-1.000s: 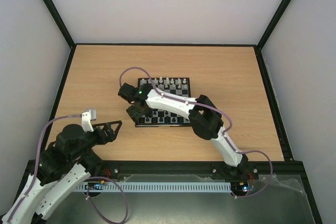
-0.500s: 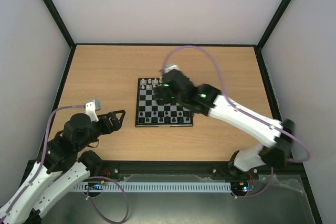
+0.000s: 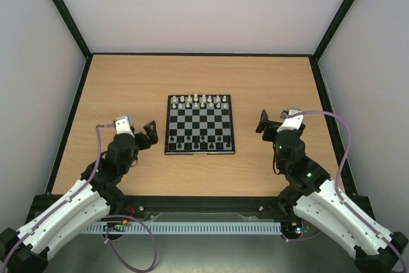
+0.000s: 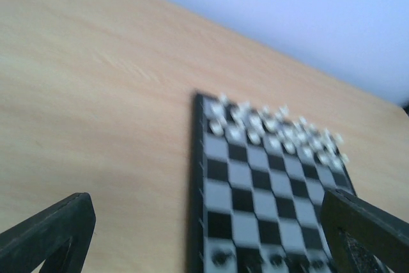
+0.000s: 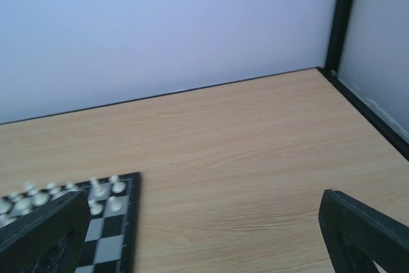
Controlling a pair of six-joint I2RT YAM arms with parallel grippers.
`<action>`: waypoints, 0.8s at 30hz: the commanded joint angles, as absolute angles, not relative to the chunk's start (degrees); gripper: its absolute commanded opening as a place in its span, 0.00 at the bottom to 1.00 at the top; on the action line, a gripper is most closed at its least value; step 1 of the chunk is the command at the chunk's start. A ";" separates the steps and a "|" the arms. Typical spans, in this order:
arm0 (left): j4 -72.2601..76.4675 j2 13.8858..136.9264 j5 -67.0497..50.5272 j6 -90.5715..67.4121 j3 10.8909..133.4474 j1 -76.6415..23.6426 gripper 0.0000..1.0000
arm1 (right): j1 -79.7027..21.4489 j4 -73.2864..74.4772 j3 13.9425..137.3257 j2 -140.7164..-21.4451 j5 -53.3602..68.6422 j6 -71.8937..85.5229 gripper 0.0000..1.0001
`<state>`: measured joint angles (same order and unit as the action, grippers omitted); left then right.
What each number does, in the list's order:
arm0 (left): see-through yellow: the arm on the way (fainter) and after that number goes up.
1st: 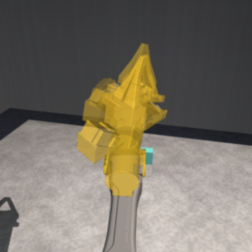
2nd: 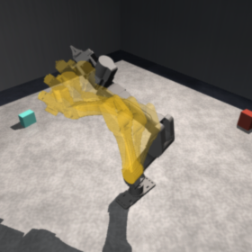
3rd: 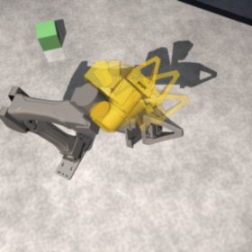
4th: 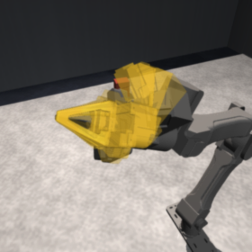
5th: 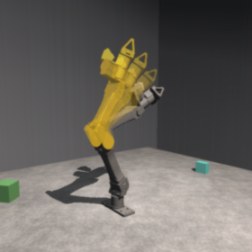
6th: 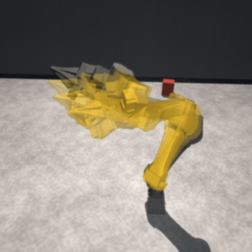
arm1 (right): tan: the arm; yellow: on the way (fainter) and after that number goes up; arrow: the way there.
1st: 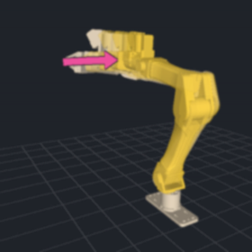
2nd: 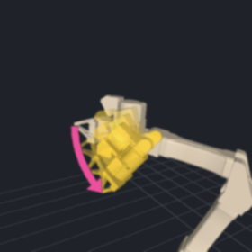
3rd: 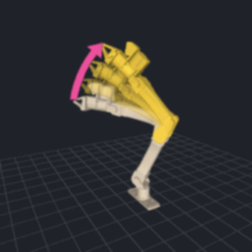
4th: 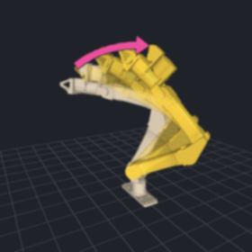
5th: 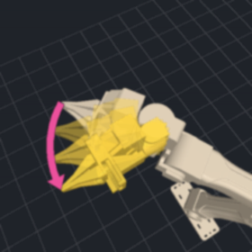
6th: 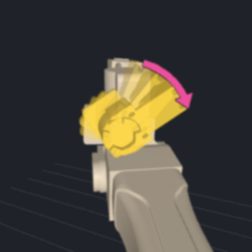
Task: Set up the chess pieces on the board
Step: Reset both arms
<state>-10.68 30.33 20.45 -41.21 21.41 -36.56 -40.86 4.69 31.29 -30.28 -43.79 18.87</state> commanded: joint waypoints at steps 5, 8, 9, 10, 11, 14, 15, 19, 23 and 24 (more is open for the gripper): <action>16.24 28.72 37.76 -16.78 13.25 -26.10 1.00 | -26.80 -18.05 20.72 -39.33 -45.57 16.81 0.99; 24.55 29.45 32.30 -13.19 8.15 -18.05 1.00 | -19.74 -28.70 15.27 -42.92 -40.88 16.71 0.99; 26.35 30.15 28.47 -12.58 6.83 -15.12 1.00 | -17.20 -31.44 14.19 -44.46 -39.71 17.66 0.99; 28.50 31.00 24.20 -12.11 5.84 -11.88 0.99 | -14.40 -34.10 13.39 -46.52 -37.20 17.93 0.99; 30.85 32.11 19.92 -11.30 4.68 -8.79 0.99 | -12.14 -36.39 12.81 -49.53 -35.22 18.39 0.99; 38.09 36.54 13.33 -10.39 2.87 -2.83 0.99 | -6.41 -43.08 11.56 -56.08 -30.48 19.35 0.99; 39.99 38.41 12.40 -9.66 2.81 -1.52 0.99 | -5.63 -45.96 11.49 -58.45 -30.38 19.30 0.99; 48.66 47.64 11.96 -11.59 2.03 2.01 0.99 | -4.39 -53.31 11.01 -65.95 -30.58 18.06 0.99; 60.46 61.15 10.14 -14.87 2.73 5.25 0.99 | -4.31 -59.17 10.30 -71.47 -31.84 17.65 0.99; 61.18 63.37 9.67 -14.82 3.67 5.23 1.00 | -4.31 -61.11 10.26 -73.36 -31.46 17.48 0.99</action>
